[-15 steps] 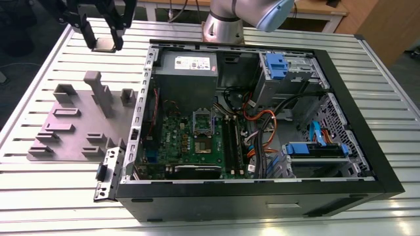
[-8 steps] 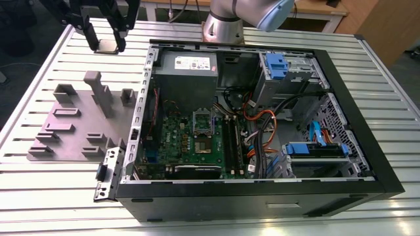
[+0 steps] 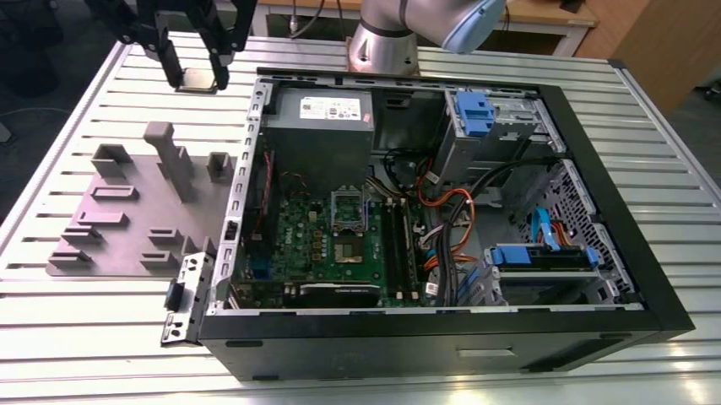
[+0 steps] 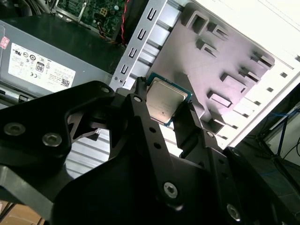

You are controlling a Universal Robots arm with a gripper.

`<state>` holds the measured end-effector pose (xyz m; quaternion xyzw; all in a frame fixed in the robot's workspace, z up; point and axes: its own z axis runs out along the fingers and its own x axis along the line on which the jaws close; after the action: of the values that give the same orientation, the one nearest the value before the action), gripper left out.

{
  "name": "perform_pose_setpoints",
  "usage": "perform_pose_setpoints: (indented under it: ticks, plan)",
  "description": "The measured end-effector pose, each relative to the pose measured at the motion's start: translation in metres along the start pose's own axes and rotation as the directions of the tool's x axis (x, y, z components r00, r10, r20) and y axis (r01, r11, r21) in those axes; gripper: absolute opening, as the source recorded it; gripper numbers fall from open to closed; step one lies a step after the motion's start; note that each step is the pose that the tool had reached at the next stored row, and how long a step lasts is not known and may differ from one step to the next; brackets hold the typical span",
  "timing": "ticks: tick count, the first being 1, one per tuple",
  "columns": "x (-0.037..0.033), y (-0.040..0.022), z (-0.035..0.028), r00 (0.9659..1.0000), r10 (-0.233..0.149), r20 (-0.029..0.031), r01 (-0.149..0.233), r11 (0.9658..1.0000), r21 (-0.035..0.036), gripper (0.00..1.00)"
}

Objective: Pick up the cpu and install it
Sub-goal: 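Pick up the cpu and move it towards the insertion slot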

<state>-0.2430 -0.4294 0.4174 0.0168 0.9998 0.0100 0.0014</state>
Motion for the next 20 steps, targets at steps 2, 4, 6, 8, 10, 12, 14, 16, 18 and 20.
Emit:
perform_pose_setpoints:
  ticks: [2, 4, 6, 8, 10, 12, 14, 16, 18, 20]
  plan:
    - [-0.0004, 0.0000, 0.0000, 1.0000, 0.000, 0.0000, 0.000, 1.0000, 0.0000, 0.47]
    - [-0.0004, 0.0000, 0.0000, 1.0000, 0.000, 0.0000, 0.000, 1.0000, 0.0000, 0.47]
    - [-0.0005, 0.0000, 0.0000, 1.0000, 0.000, 0.0000, 0.000, 1.0000, -0.0001, 0.47]
    - [-0.0006, 0.0000, 0.0000, 1.0000, 0.000, 0.0000, 0.000, 1.0000, 0.0000, 0.47]
    - [-0.0006, 0.0000, 0.0000, 1.0000, 0.000, 0.0000, 0.000, 1.0000, 0.0000, 0.47]
    - [-0.0010, 0.0000, 0.0000, 1.0000, 0.000, 0.0000, 0.000, 1.0000, 0.0000, 0.47]
    - [-0.0025, 0.0001, 0.0000, 1.0000, 0.000, 0.0000, 0.000, 1.0000, 0.0000, 0.47]
    - [-0.0050, 0.0002, 0.0000, 1.0000, 0.000, 0.0000, 0.000, 1.0000, 0.0000, 0.47]
    - [-0.0080, 0.0003, 0.0000, 1.0000, 0.000, 0.0000, 0.000, 1.0000, 0.0000, 0.47]
    - [-0.0110, 0.0004, 0.0001, 1.0000, 0.000, 0.0000, 0.000, 1.0000, 0.0000, 0.47]
